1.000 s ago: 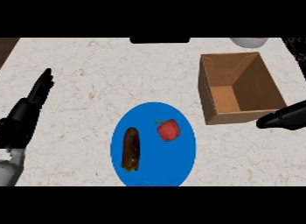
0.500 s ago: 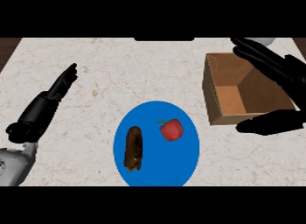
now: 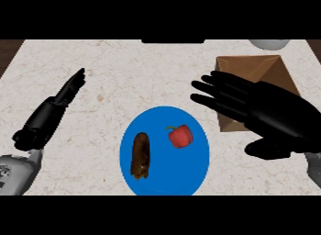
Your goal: Pick the bell pepper from the plate and place it in the cardboard box
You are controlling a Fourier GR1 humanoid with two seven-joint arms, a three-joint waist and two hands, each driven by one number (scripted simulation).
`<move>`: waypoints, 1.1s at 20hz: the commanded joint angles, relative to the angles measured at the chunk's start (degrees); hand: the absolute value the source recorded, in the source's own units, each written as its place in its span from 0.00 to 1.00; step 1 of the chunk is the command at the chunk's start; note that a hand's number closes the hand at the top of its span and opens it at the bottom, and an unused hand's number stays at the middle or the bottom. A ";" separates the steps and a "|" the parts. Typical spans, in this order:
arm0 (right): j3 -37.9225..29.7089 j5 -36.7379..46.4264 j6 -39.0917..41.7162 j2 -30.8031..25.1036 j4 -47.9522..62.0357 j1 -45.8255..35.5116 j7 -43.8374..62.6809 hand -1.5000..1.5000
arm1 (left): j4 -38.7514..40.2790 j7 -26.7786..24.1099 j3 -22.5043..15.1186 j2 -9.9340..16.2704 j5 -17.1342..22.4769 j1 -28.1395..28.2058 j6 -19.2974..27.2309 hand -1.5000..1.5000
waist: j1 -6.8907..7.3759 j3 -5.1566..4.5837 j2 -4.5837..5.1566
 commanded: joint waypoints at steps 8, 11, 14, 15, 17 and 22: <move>16.83 13.80 18.24 10.98 -12.27 -3.76 29.91 0.00 | -1.36 1.21 1.94 0.23 -0.14 0.28 -2.38 0.50 | -0.14 0.07 -0.15; 19.01 14.75 24.31 15.98 -12.61 -3.92 36.50 0.00 | 0.78 0.26 2.30 -1.48 -0.85 -0.31 -2.28 0.50 | -0.29 0.07 -0.01; 18.80 15.45 28.73 20.99 -13.30 -2.58 41.75 0.00 | 1.55 0.43 3.03 -2.39 -1.68 -1.62 -2.97 0.50 | -0.33 0.09 0.04; 17.48 16.54 27.30 21.13 -8.07 -3.17 37.65 0.00 | -4.50 2.31 2.29 -1.93 -2.56 2.06 -2.45 0.50 | 0.31 0.12 0.07; 22.64 21.07 23.28 24.26 -3.62 -0.32 38.59 0.00 | -1.49 2.30 2.46 -2.86 -3.32 -0.53 -2.62 0.50 | 0.21 0.13 0.19; 20.87 25.84 25.92 24.23 -5.84 1.86 36.94 0.00 | -1.73 0.32 6.32 -2.54 -3.13 1.93 -5.76 0.50 | 0.08 0.13 0.16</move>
